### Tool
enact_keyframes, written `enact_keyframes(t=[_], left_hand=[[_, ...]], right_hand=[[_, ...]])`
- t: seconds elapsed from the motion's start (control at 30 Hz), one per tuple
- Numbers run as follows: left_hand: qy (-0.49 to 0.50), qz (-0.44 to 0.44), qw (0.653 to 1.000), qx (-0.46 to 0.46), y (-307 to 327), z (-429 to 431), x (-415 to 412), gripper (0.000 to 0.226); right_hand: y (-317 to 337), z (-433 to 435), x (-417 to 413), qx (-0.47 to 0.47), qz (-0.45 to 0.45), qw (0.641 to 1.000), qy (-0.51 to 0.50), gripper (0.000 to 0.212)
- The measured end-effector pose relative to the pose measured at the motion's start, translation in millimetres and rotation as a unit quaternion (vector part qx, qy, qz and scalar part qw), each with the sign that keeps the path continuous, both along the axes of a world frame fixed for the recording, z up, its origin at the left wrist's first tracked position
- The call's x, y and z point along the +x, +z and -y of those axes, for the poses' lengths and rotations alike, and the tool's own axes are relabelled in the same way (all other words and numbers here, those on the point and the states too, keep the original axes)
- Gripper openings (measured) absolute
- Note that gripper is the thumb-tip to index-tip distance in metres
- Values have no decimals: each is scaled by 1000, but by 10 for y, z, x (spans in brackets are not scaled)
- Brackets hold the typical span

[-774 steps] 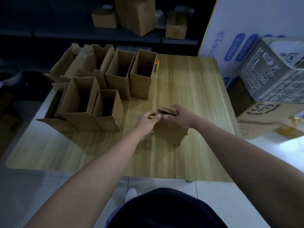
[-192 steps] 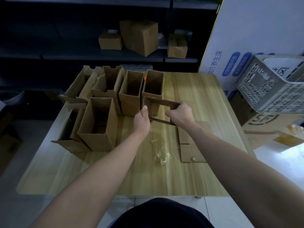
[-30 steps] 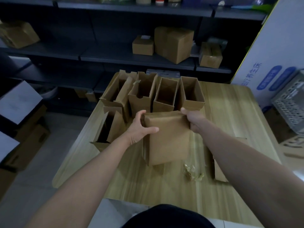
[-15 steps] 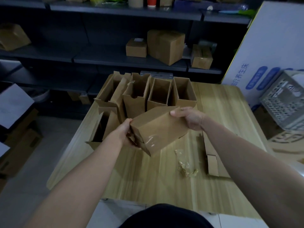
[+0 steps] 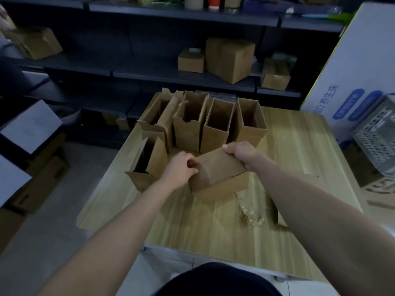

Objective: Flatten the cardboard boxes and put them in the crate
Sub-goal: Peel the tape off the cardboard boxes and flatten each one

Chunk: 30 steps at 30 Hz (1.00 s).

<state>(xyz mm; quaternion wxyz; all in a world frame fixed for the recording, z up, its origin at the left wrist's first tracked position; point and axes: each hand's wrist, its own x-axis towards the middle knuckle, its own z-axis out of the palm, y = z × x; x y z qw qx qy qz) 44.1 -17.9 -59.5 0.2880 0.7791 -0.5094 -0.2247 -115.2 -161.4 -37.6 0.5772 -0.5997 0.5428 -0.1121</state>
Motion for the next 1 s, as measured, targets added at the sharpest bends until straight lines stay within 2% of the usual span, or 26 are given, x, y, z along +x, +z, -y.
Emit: enact_keyframes(t=[0.17,0.47,0.57,0.83,1.0], left_hand=[[24,18,1000,1,-89,-138,108,19],[78,-22,996,24,-164,-224,179,1],[84,-25,996,11,-193,-250,154,8],[36,-36,998,48,-152,-357,178,7],[-11,-10,998,55,-102,-440,213,10]], right_hand=[[-47,0,160,-23,5,1000,0,23],[-70,-33,381,-60,-6,998,9,27],[-71,-56,384,-77,-22,997,3,27],[38,-127,451,-90,-45,994,52,23],[66,-208,530,-117,-53,988,81,21]])
